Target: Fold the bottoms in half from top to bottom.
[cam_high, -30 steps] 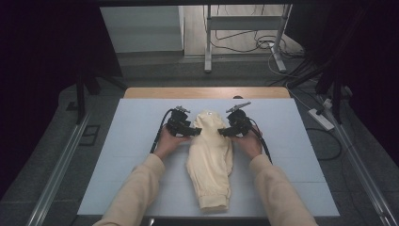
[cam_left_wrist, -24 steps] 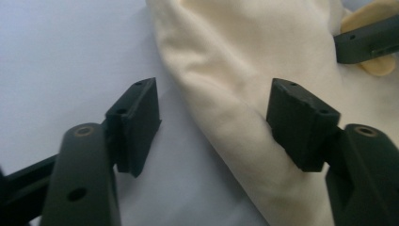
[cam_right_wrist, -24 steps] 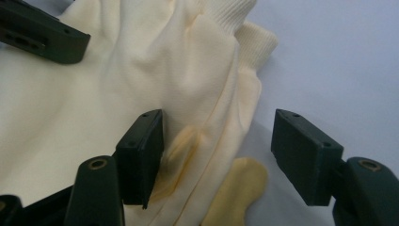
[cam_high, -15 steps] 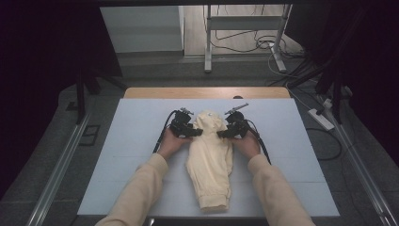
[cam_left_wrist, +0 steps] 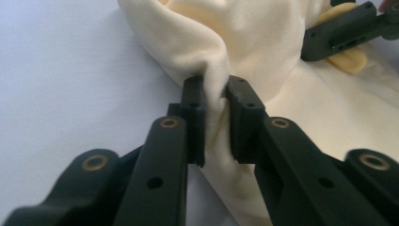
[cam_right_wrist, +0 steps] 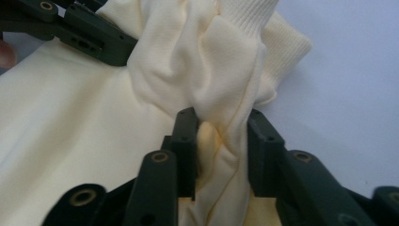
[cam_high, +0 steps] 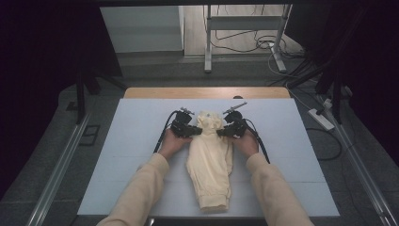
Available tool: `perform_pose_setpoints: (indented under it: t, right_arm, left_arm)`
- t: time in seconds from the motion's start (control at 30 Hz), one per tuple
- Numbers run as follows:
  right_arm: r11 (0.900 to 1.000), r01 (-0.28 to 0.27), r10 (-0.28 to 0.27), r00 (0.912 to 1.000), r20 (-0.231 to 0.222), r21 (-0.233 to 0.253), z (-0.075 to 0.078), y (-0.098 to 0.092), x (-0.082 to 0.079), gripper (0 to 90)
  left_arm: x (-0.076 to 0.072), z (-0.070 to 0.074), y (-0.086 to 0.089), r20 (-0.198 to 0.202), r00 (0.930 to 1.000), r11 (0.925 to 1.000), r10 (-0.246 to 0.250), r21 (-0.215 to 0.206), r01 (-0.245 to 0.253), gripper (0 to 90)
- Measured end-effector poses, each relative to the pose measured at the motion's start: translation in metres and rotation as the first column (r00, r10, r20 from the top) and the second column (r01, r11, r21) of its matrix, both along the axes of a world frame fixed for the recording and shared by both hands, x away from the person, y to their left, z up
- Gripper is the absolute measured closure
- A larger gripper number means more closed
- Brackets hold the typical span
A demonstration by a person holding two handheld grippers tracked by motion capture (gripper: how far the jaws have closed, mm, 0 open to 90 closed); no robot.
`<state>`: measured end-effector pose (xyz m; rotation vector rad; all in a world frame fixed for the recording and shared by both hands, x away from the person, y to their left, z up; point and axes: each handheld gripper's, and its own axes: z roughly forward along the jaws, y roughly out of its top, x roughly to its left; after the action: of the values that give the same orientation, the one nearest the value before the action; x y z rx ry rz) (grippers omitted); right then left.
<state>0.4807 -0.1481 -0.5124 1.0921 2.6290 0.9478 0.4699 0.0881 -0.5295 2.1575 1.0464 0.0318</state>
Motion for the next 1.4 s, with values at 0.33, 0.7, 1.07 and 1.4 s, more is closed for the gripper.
perform_pose_setpoints:
  t: [0.33,0.7,1.07,1.4]
  right_arm:
    - [1.0,-0.022,0.022,0.9997,0.013,-0.002,0.005,-0.004,-0.003,74.4]
    - [1.0,-0.018,0.017,0.9968,0.078,0.013,0.027,-0.009,-0.011,75.1]
    - [0.999,-0.017,0.011,0.9883,0.152,0.038,0.053,-0.015,-0.017,75.1]
    - [0.999,-0.023,0.015,0.9832,0.182,0.043,0.06,-0.013,-0.019,75.1]
  left_arm:
    - [-0.003,0.006,0.001,0.019,0.9997,0.9999,-0.016,-0.005,0.016,80.5]
    - [-0.01,0.036,0.002,0.084,0.9959,0.9988,-0.034,-0.033,0.037,80.8]
    - [-0.014,0.06,0.002,0.144,0.9883,0.9975,-0.05,-0.043,0.057,80.7]
    - [-0.015,0.065,0.007,0.154,0.9869,0.9971,-0.046,-0.053,0.055,80.8]
